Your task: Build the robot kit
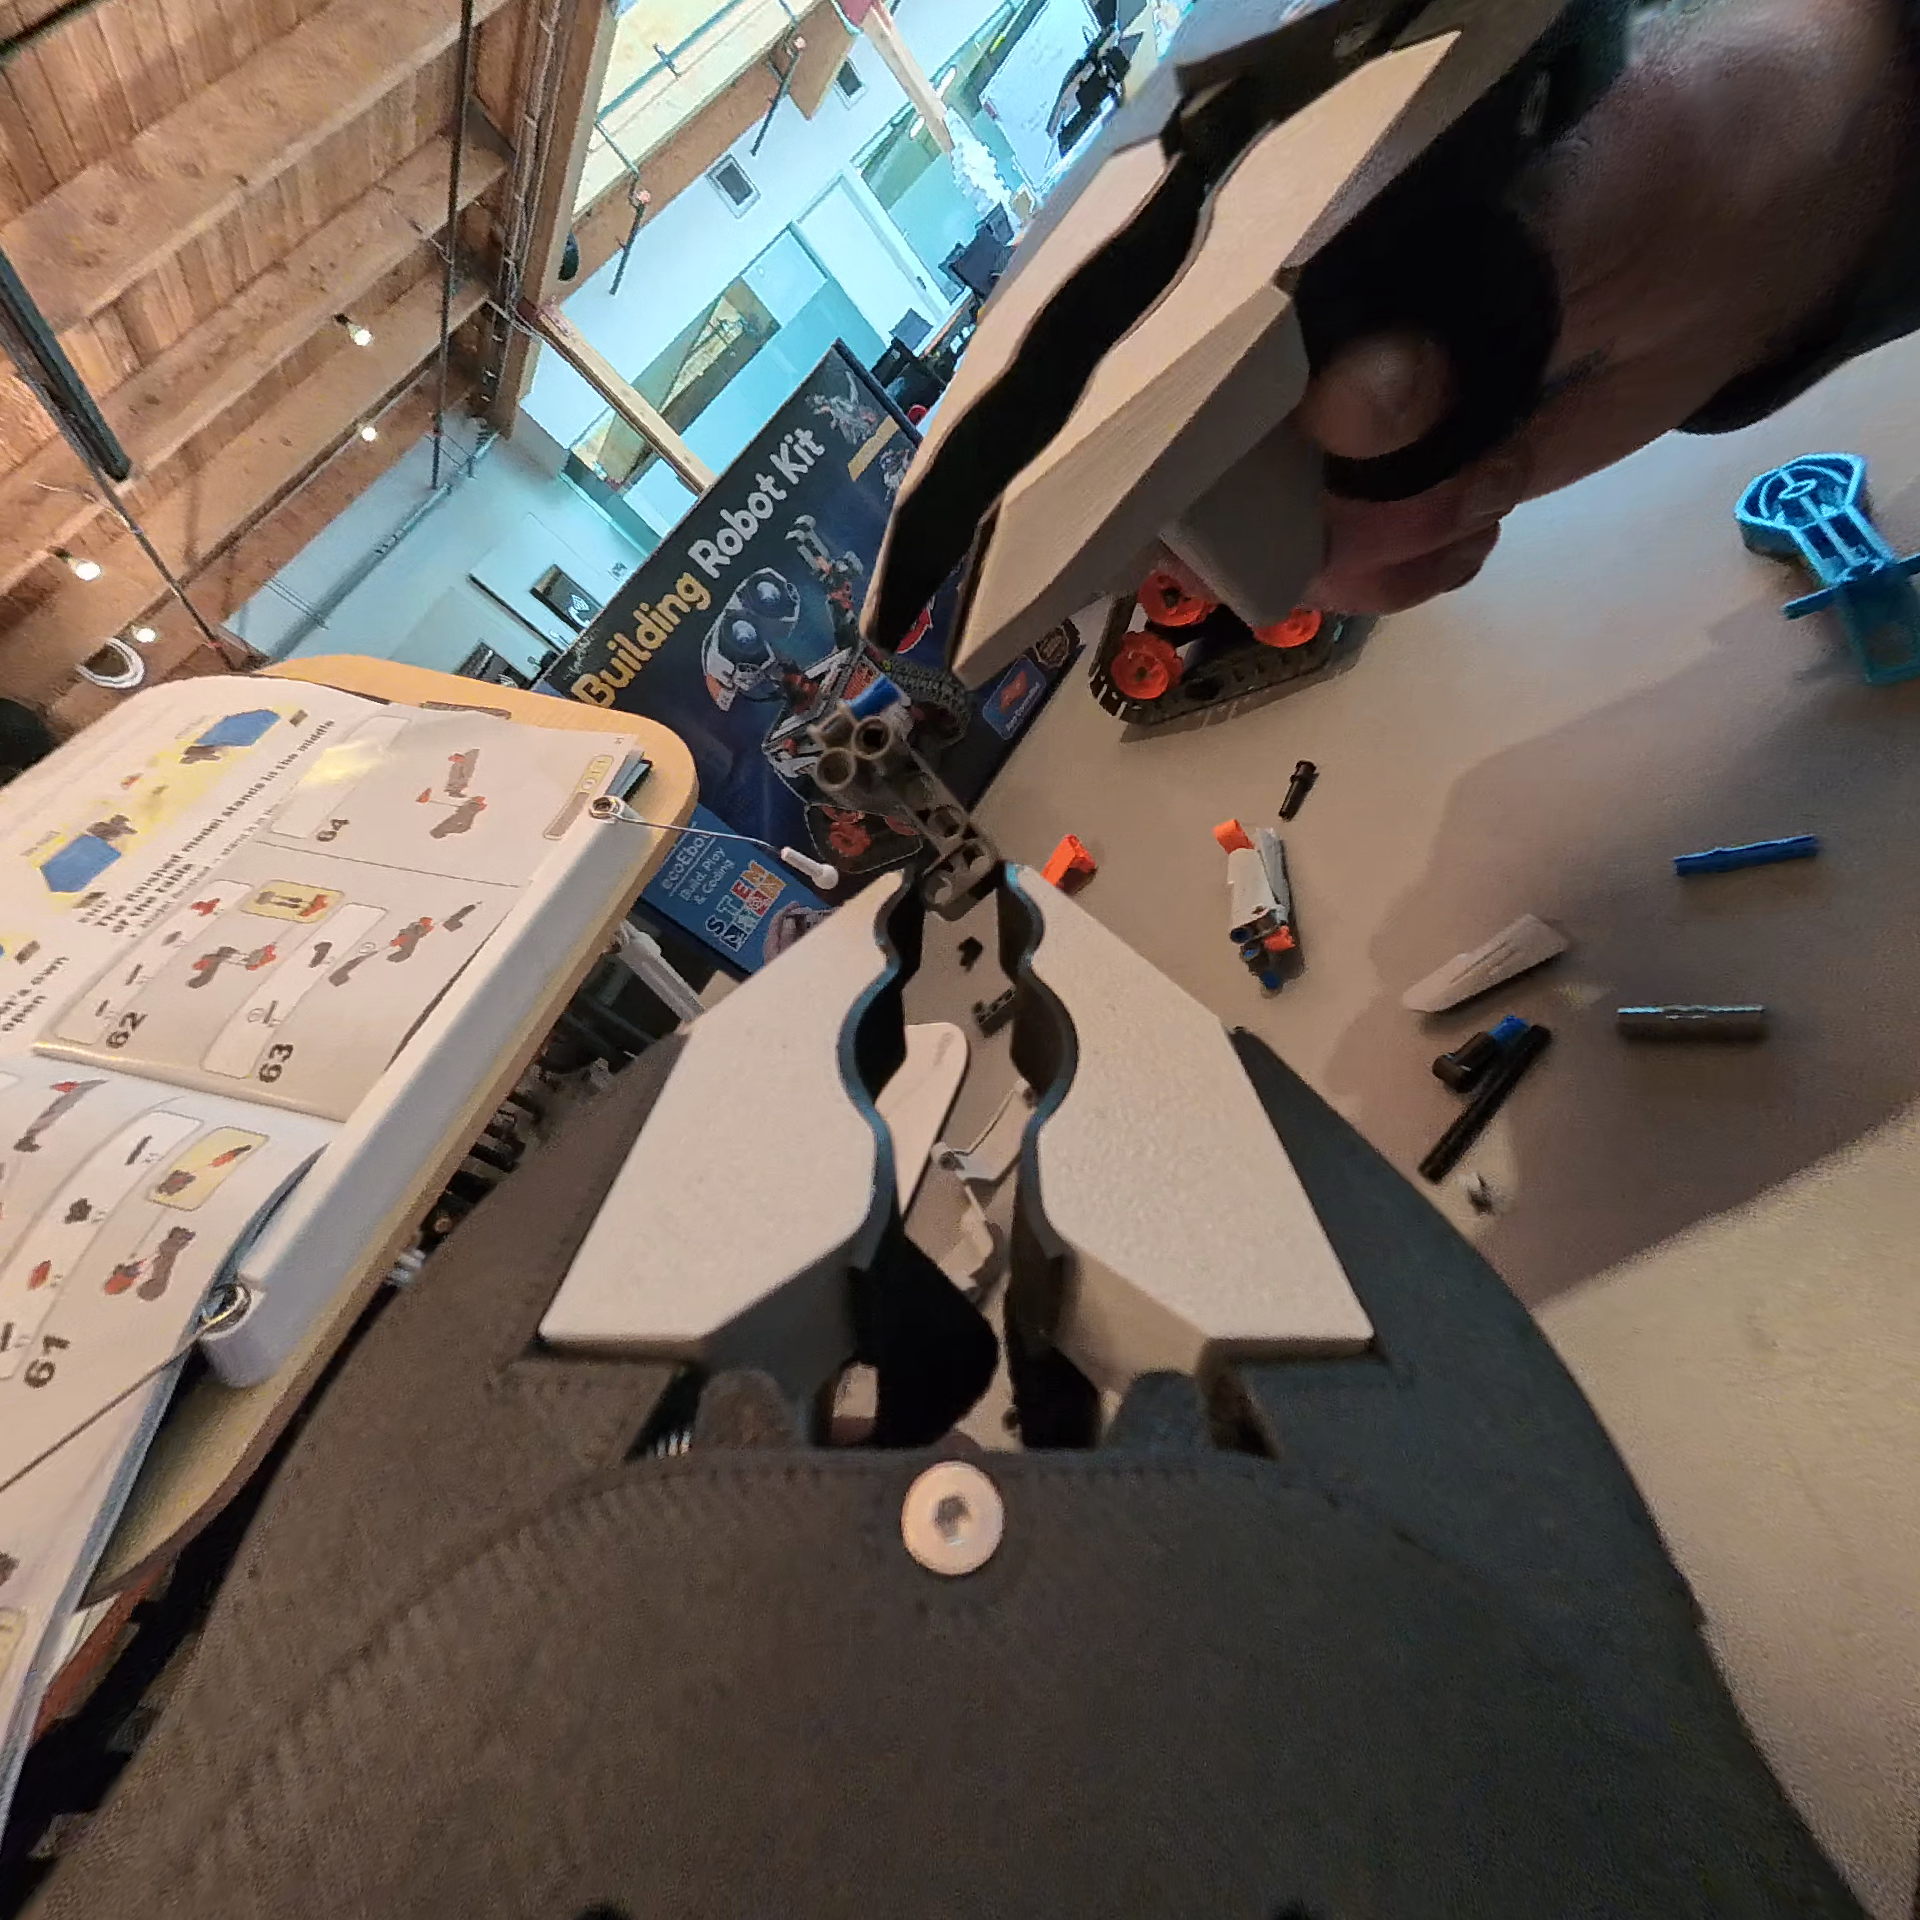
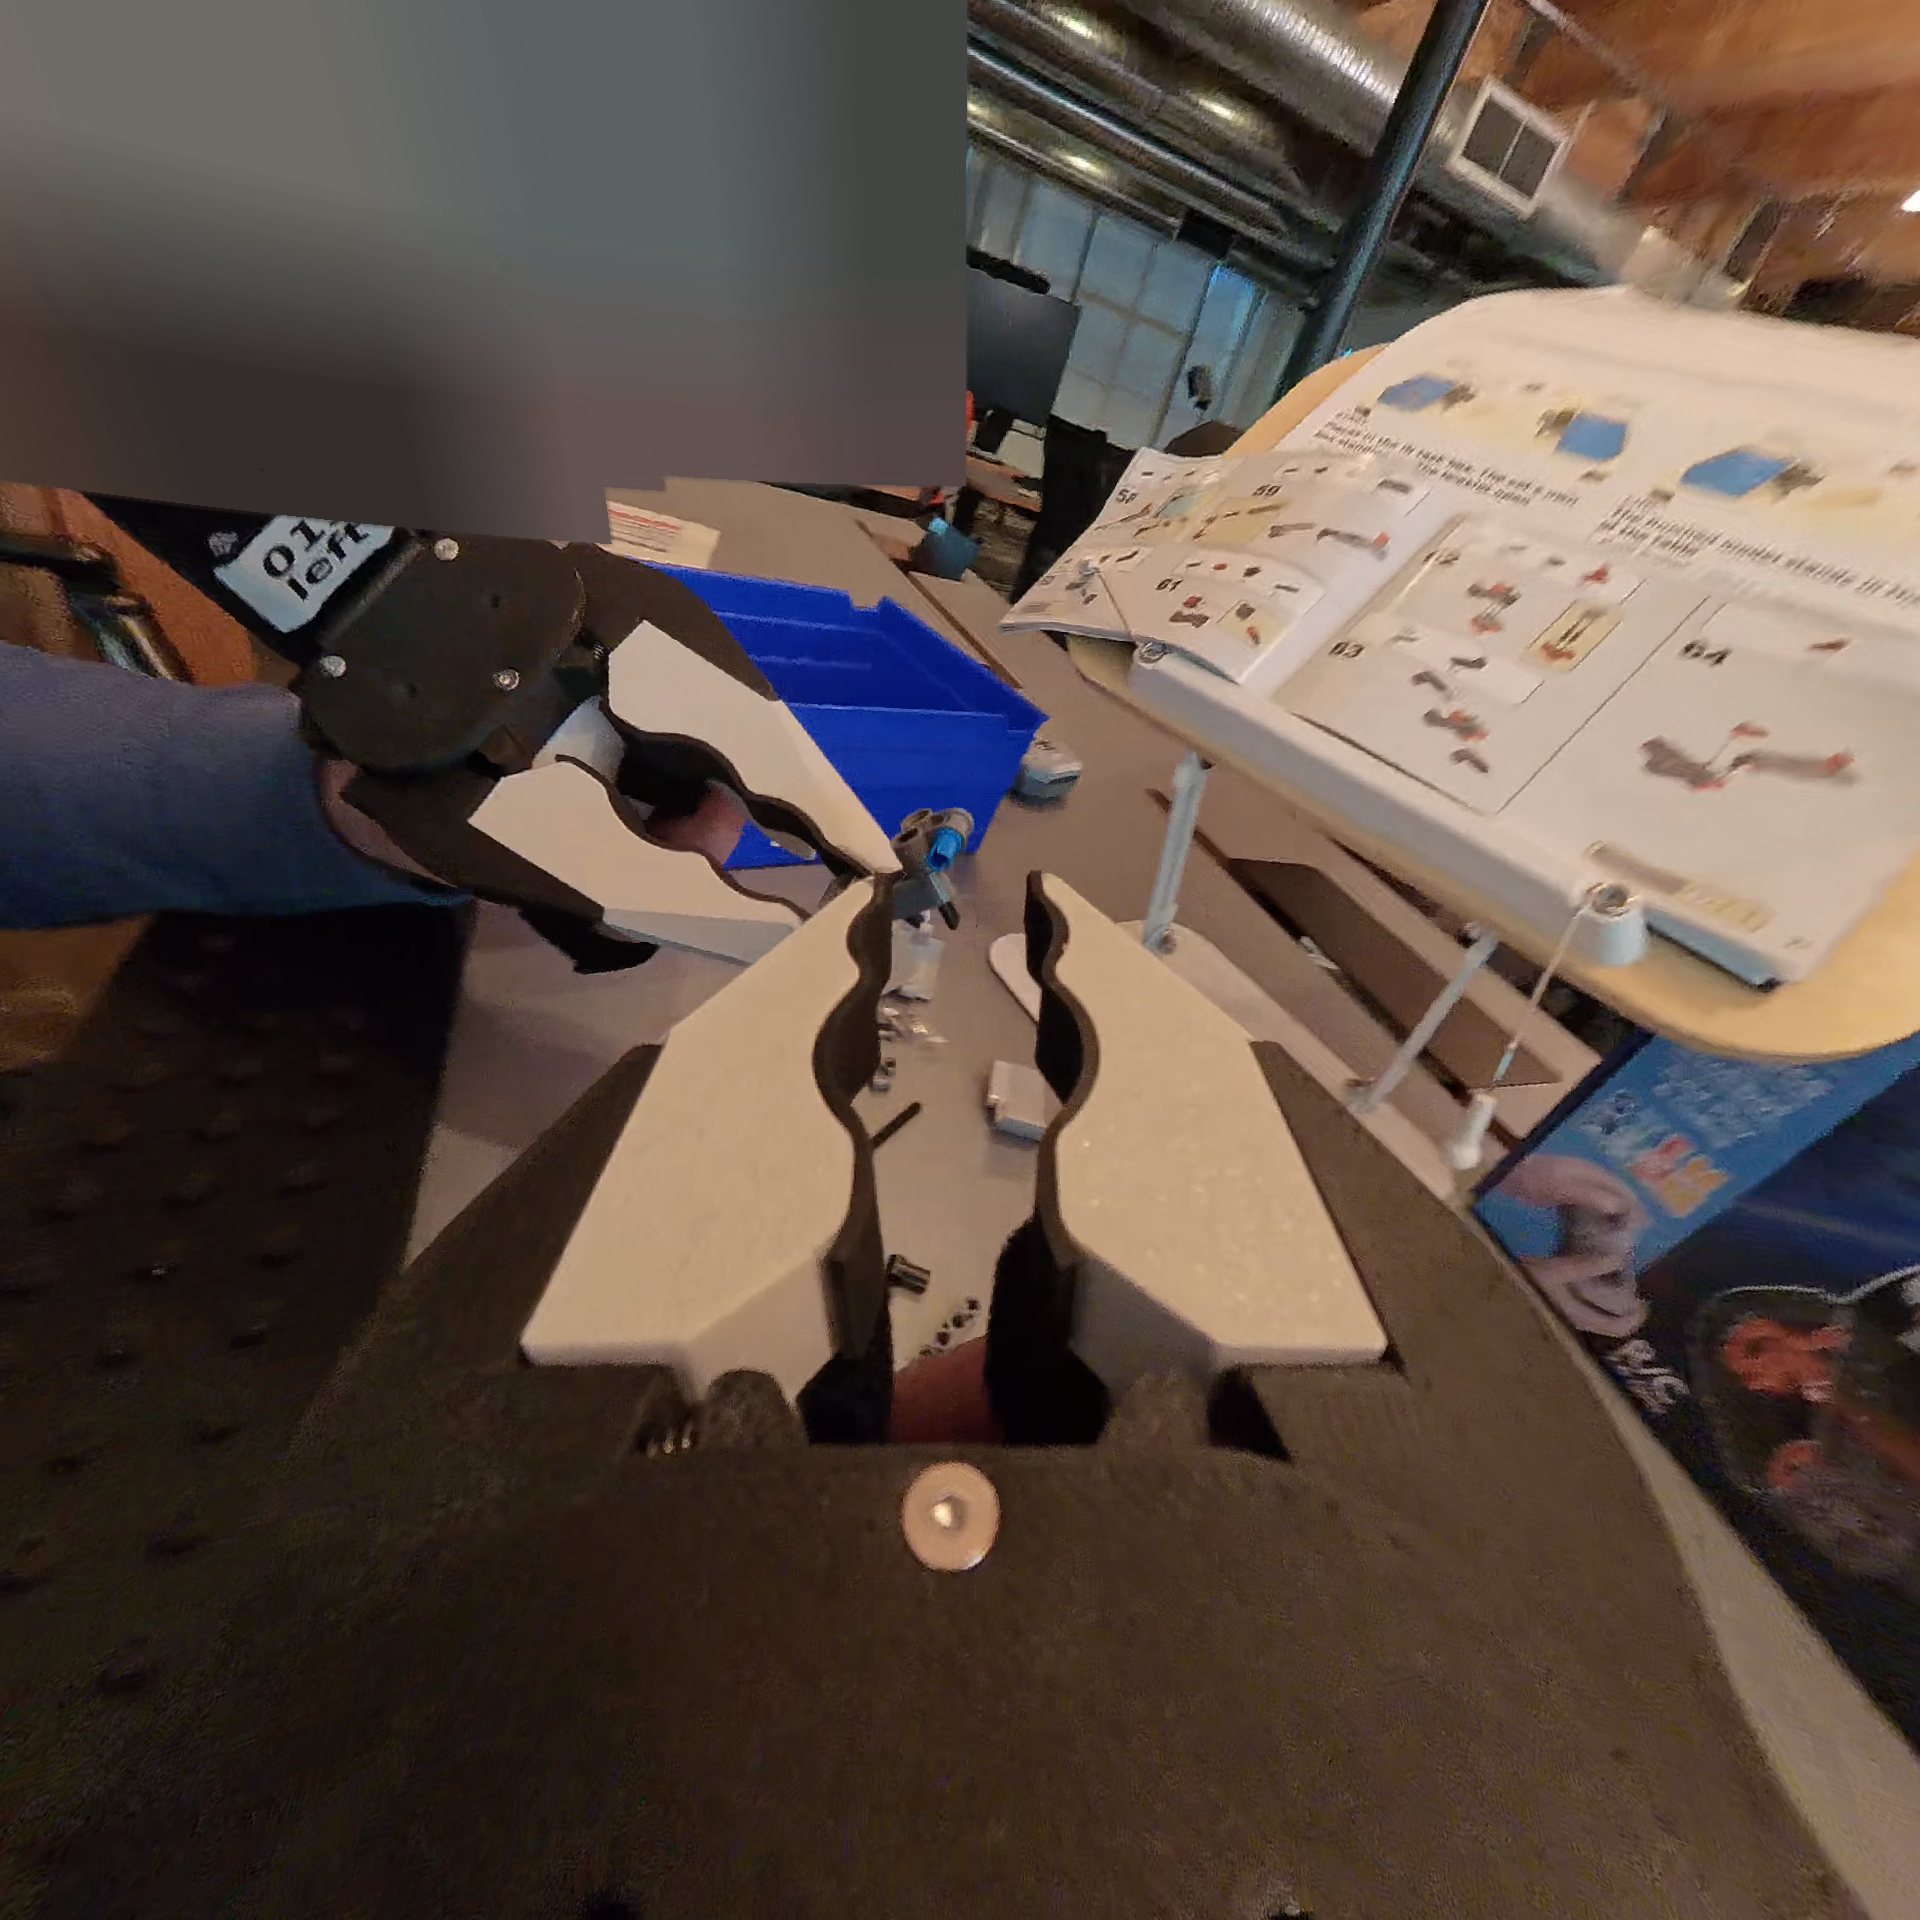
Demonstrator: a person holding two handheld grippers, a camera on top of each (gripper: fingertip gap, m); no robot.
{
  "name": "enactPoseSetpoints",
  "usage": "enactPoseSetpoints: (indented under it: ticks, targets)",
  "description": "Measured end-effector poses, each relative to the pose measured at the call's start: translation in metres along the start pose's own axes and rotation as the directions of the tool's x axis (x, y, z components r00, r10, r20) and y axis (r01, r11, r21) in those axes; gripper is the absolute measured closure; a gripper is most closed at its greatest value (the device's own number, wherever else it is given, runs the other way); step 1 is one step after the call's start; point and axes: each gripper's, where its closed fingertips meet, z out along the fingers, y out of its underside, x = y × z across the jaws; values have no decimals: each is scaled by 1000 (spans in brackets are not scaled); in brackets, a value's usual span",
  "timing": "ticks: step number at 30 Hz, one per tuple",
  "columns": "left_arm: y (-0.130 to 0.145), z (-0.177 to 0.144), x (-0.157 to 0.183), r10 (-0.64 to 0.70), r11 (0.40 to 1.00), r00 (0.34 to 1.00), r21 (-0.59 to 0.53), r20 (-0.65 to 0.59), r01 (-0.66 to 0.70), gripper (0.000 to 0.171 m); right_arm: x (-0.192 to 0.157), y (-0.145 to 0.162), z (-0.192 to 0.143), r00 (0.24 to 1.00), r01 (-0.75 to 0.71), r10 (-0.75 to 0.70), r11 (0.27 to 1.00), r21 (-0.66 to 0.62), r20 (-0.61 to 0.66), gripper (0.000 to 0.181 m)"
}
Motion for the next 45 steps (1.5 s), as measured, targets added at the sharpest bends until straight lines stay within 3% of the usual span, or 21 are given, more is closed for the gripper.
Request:
enactPoseSetpoints:
  ticks: [4,14,22,27,32,37,45]
  targets:
    - [-1,-1,-1,44,999,999,3,10,-44,159,-4,6,8,998,-43,44,999,-29,43,148]
    - [-11,-4,-3,77,993,996,83,36,-80,159,-12,0,18,949,-277,273,961,3,160,166]
    - [-13,-4,-7,52,994,997,96,51,-56,158,-10,-4,16,951,-279,269,959,48,153,170]
    - [-12,-5,-10,-2,995,999,100,46,-2,153,4,-8,11,970,-240,235,967,89,68,170]
    - [-14,-4,-9,0,996,998,93,56,-5,151,3,-10,13,997,10,-8,999,31,-72,170]
    - [-10,-5,-17,-8,997,995,72,98,1,169,-2,-14,18,970,189,-190,982,-21,-154,170]
    - [-6,-5,-24,-26,998,991,56,130,19,169,-4,-18,22,961,216,-216,976,-17,-172,170]
